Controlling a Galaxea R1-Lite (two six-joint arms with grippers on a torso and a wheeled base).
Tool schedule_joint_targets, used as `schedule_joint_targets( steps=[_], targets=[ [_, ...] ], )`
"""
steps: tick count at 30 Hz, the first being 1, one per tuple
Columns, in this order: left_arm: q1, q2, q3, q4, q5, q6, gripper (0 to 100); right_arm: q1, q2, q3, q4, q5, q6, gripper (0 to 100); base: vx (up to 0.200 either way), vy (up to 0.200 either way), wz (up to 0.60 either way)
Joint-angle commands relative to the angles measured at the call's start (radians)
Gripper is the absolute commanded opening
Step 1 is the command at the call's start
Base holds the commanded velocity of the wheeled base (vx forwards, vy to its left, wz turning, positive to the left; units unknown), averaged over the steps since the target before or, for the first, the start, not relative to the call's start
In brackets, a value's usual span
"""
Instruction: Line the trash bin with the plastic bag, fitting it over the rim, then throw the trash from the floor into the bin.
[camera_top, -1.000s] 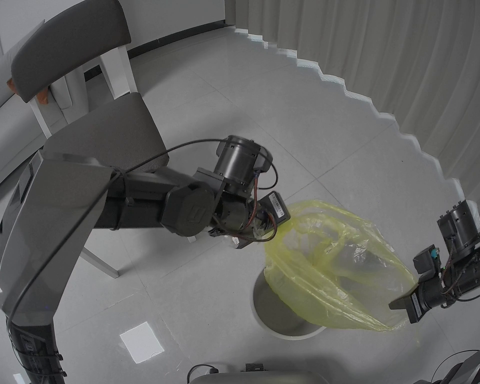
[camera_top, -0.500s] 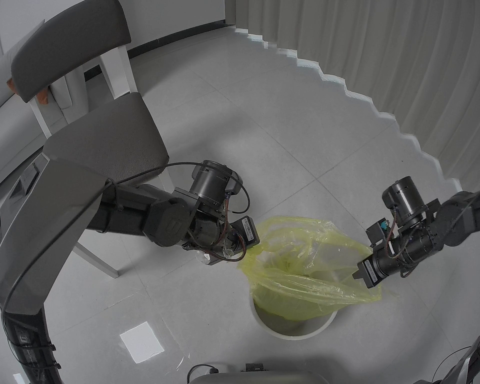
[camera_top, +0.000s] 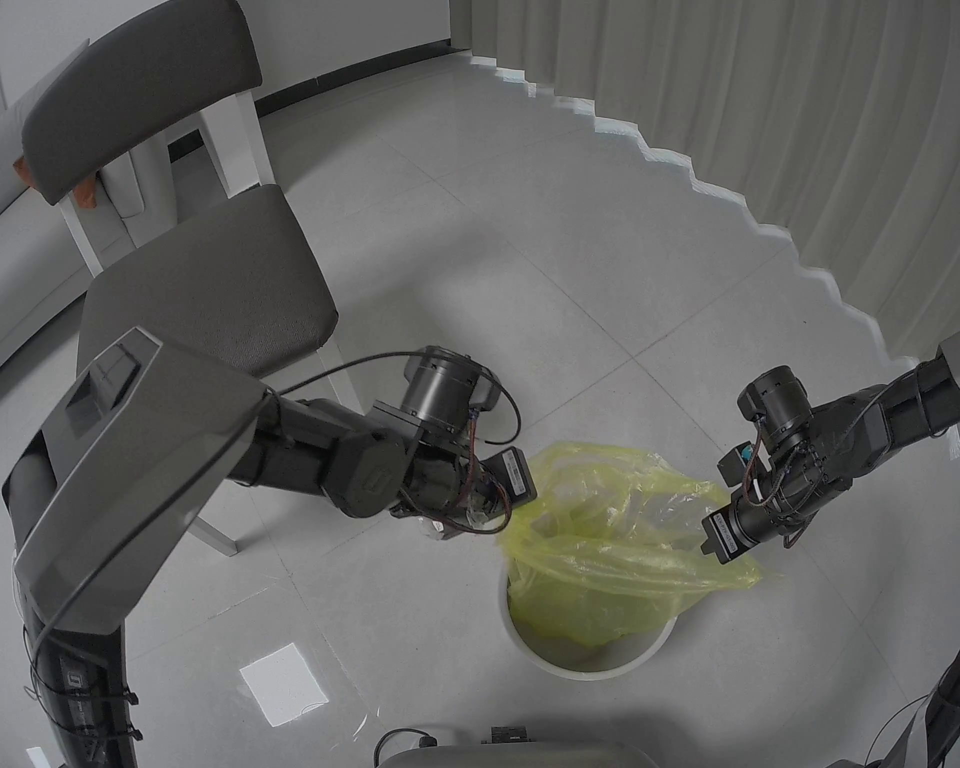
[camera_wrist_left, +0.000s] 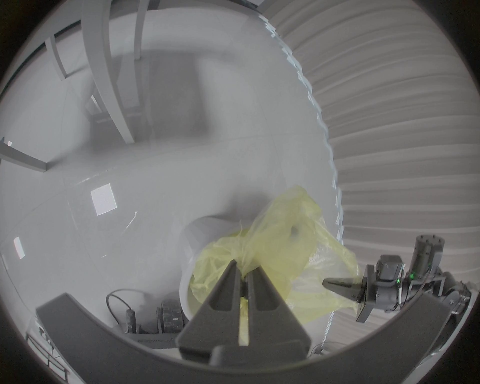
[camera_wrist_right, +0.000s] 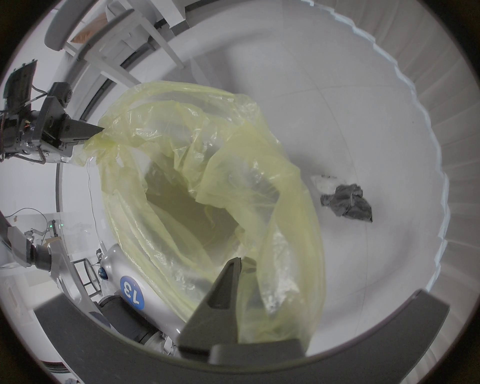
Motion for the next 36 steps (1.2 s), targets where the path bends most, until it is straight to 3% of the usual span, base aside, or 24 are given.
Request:
schedule_joint_targets(
  steps=[1,7,16,25,36],
  targets=[
    [-0.029,-0.014,0.066,-0.004,0.0,-0.005,0,0.027,-0.009,0.033,0.001,0.002,-0.003,0,0.0,0.0,0.0],
    [-0.019,-0.034,0.157,-0.048,0.002,-0.006,0,0.037,0.009,0.049,-0.008,0.002,0.016,0,0.0,0.0,0.0],
    [0.004,0.026,0.132,-0.083,0.008,-0.011,0,0.005,0.087,-0.014,-0.011,0.002,0.02,0,0.0,0.0,0.0],
    [0.04,0.08,0.008,-0.076,0.012,-0.012,0,-0.019,0.17,-0.114,-0.009,0.002,0.013,0,0.0,0.0,0.0],
    [0.029,0.074,0.016,-0.053,0.023,-0.002,0,-0.026,0.181,-0.131,-0.005,0.002,0.008,0,0.0,0.0,0.0]
  ],
)
